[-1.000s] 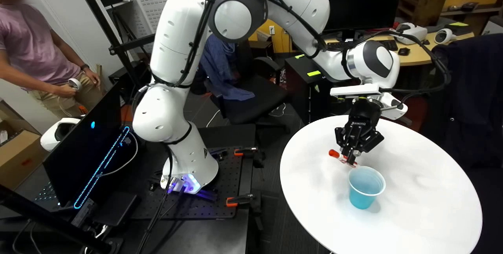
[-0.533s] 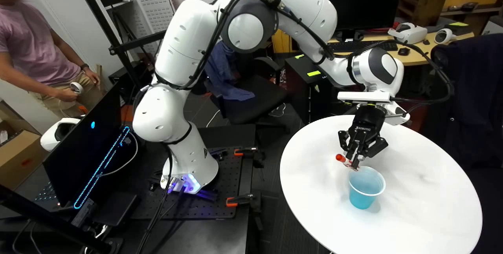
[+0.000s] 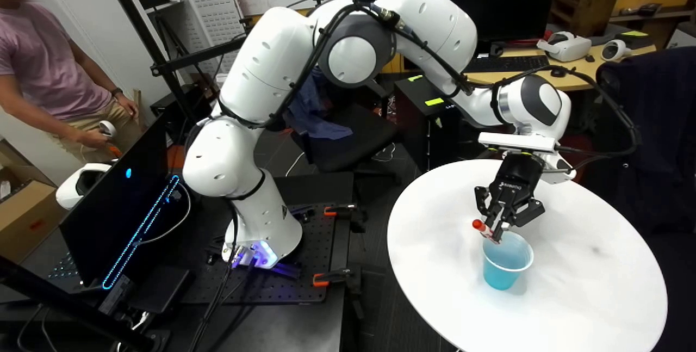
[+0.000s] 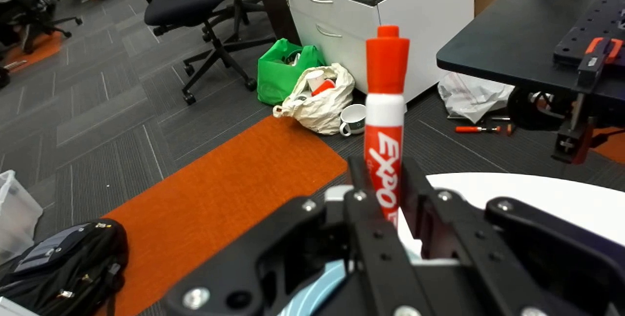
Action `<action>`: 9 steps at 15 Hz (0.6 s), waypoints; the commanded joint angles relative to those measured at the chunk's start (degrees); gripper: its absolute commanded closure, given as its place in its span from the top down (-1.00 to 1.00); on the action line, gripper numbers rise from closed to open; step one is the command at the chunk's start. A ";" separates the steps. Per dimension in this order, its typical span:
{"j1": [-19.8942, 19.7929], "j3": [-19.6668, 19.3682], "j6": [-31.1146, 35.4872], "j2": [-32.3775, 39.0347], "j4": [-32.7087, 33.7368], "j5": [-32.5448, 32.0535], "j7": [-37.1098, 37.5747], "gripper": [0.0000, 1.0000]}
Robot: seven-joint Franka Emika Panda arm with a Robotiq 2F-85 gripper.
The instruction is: Put the marker in the cup
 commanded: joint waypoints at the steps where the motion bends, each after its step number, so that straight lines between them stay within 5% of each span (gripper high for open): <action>1: -0.89 -0.16 -2.85 2.91 4.94 0.08 -3.27 -0.90; 9: -2.03 -0.37 -3.91 7.18 9.58 1.05 -4.21 -0.90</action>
